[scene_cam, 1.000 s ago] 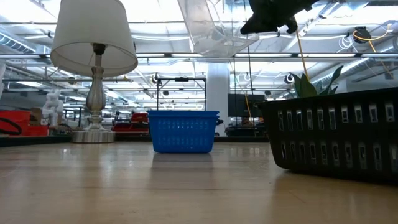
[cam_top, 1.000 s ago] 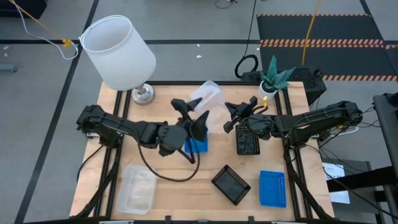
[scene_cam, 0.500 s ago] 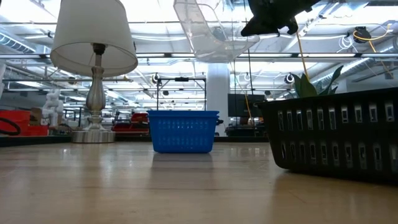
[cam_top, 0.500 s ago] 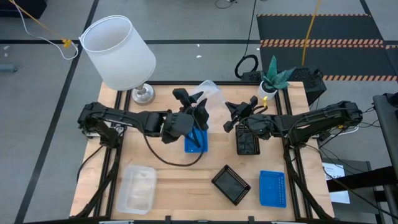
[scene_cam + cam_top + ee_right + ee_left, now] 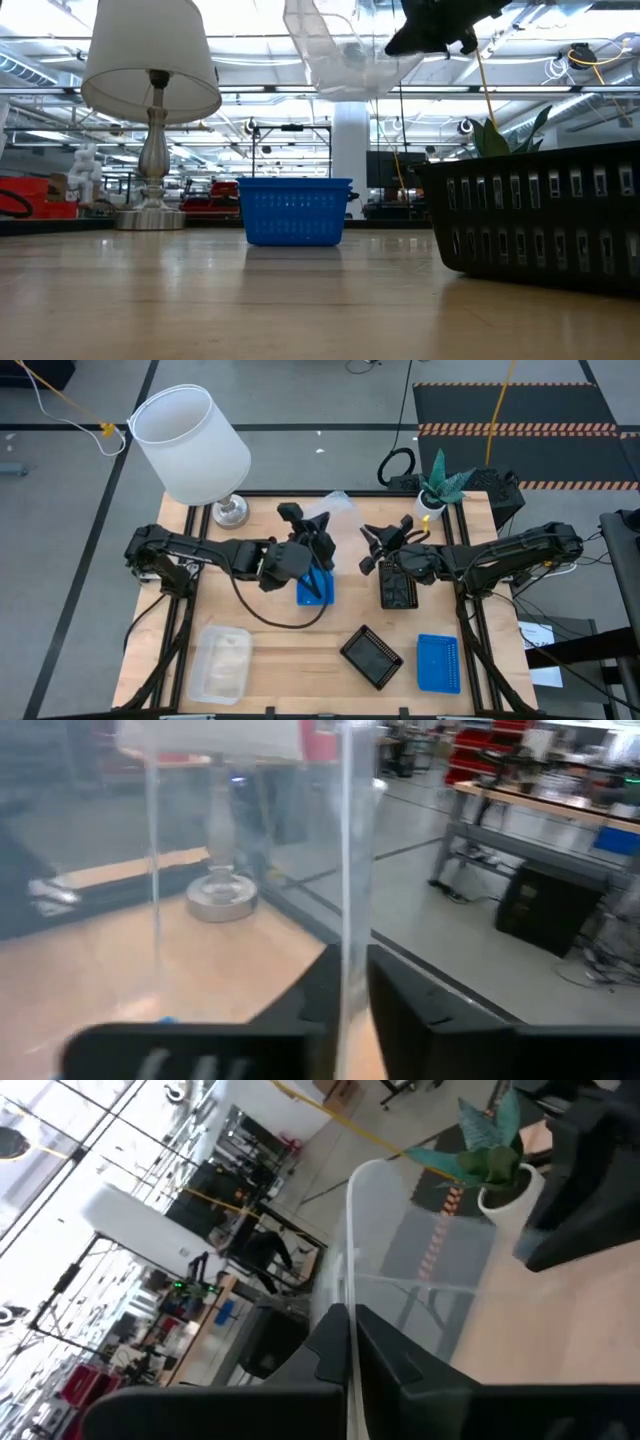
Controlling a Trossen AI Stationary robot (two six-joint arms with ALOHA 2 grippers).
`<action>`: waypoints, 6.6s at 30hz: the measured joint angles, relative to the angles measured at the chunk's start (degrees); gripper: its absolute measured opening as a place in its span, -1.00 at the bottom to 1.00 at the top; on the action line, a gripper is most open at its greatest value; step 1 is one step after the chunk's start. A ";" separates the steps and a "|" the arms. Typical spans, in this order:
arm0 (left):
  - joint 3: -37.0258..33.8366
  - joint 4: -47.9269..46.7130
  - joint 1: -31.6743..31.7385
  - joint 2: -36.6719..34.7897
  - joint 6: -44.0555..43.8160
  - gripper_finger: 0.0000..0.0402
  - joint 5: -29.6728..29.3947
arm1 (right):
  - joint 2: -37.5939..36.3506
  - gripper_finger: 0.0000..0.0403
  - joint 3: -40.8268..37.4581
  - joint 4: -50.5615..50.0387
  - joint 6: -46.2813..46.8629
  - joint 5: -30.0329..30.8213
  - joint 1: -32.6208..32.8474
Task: Stack baskets by color
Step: Stack the top transparent bin on the bottom transparent bin, then stack the bottom black bin on the top black bin
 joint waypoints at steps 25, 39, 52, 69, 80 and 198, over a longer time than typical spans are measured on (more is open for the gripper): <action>-0.07 -35.67 -6.03 -11.39 -22.77 -0.99 33.19 | -16.47 0.23 0.02 -11.07 -8.97 -21.55 9.63; -0.14 -52.15 -23.17 -16.29 -37.22 -0.99 41.71 | -16.63 0.10 0.02 -14.58 -12.00 -21.55 10.12; -0.14 -56.30 -36.82 -18.61 -54.32 -1.00 35.70 | -16.63 0.10 0.02 -14.58 -12.00 -21.59 10.10; -10.05 -54.74 -47.22 -21.87 -67.45 -1.00 30.83 | -16.63 0.10 0.02 -14.58 -12.00 -21.59 10.08; -30.77 -38.93 -50.07 -36.22 -70.75 -0.99 31.05 | -16.63 0.10 0.02 -14.57 -12.00 -21.61 10.08; -60.51 -18.96 -46.22 -47.93 -88.97 -0.54 34.36 | -16.59 0.10 0.02 -14.56 -10.11 -21.62 10.10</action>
